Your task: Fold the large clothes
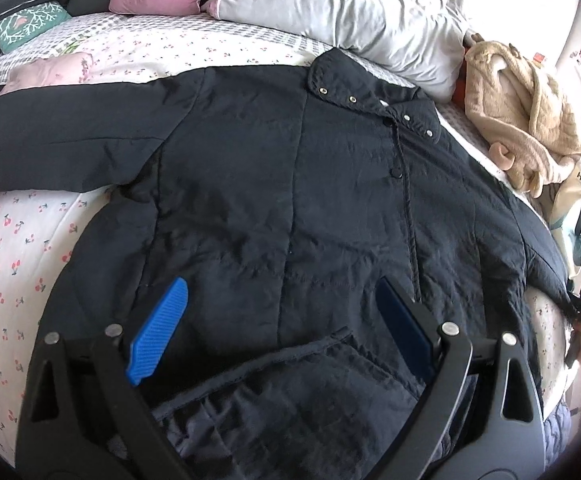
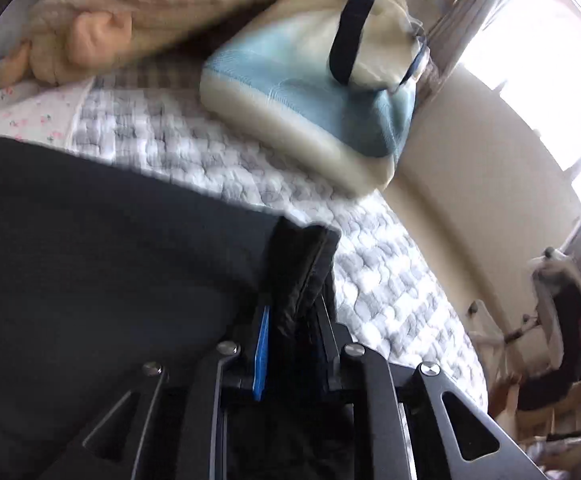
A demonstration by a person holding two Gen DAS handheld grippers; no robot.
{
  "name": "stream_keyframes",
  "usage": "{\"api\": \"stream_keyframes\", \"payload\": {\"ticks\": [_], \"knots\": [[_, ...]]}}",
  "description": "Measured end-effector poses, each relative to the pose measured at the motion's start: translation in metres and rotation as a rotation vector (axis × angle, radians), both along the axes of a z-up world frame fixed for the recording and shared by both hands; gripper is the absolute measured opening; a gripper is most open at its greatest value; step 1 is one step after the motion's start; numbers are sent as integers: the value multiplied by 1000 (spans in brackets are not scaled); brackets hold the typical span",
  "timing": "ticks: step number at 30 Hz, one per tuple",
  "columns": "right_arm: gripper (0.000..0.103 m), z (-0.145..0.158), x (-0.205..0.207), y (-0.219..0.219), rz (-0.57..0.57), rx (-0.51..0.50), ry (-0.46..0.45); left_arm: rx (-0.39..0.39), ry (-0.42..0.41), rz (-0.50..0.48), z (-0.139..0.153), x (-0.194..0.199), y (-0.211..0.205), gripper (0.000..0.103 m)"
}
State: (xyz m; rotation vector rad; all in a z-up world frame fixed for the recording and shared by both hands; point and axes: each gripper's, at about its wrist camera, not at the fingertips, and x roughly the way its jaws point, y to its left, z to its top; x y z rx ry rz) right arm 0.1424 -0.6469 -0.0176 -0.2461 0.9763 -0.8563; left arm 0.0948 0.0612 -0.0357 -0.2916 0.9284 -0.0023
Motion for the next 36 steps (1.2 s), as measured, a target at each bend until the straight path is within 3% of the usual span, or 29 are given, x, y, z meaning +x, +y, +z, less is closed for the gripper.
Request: {"api": "stream_keyframes", "payload": {"ticks": [1,2,3,5,6,9,12,20,23,25,28,29,30,31,32,33,34,36], "knots": [[29,2,0,3,-13,-22,12,0,5,0,-1,1,1,95],[39,7,3,6,-11,-13,30,-1,7,-1,-2,1,2,95],[55,12,3,10,2,2,22,-2,9,-4,-2,1,3,95],[79,38,-5,26,59,42,-79,0,13,-12,-1,2,4,95],[86,52,-11,37,88,66,-137,2,14,-14,1,3,5,95],[86,72,-19,71,177,213,-211,9,32,-29,6,2,11,95],[86,81,-27,116,284,401,-218,1,44,-31,11,-6,23,95],[86,71,-51,258,555,839,-74,-65,178,-119,2,-38,57,95],[86,59,-61,313,658,928,-22,-71,212,-191,-8,-46,61,95],[86,48,-66,355,746,979,20,-114,243,-243,-18,-50,60,94],[86,32,-71,402,872,1039,66,-171,274,-291,-26,-55,58,80],[86,25,-71,419,927,1066,90,-187,287,-311,-29,-56,56,69],[86,18,-72,432,966,1087,109,-192,299,-325,-31,-58,55,52],[86,11,-72,444,995,1103,123,-191,313,-340,-32,-60,54,41],[85,3,-71,455,1019,1118,147,-201,325,-360,-33,-63,52,19],[85,-3,-70,465,1029,1128,165,-223,333,-384,-32,-66,52,8],[83,-7,-70,471,1032,1134,169,-240,332,-405,-30,-69,52,8],[69,-11,-66,478,1062,1188,167,-253,300,-450,-21,-78,53,7]]}}
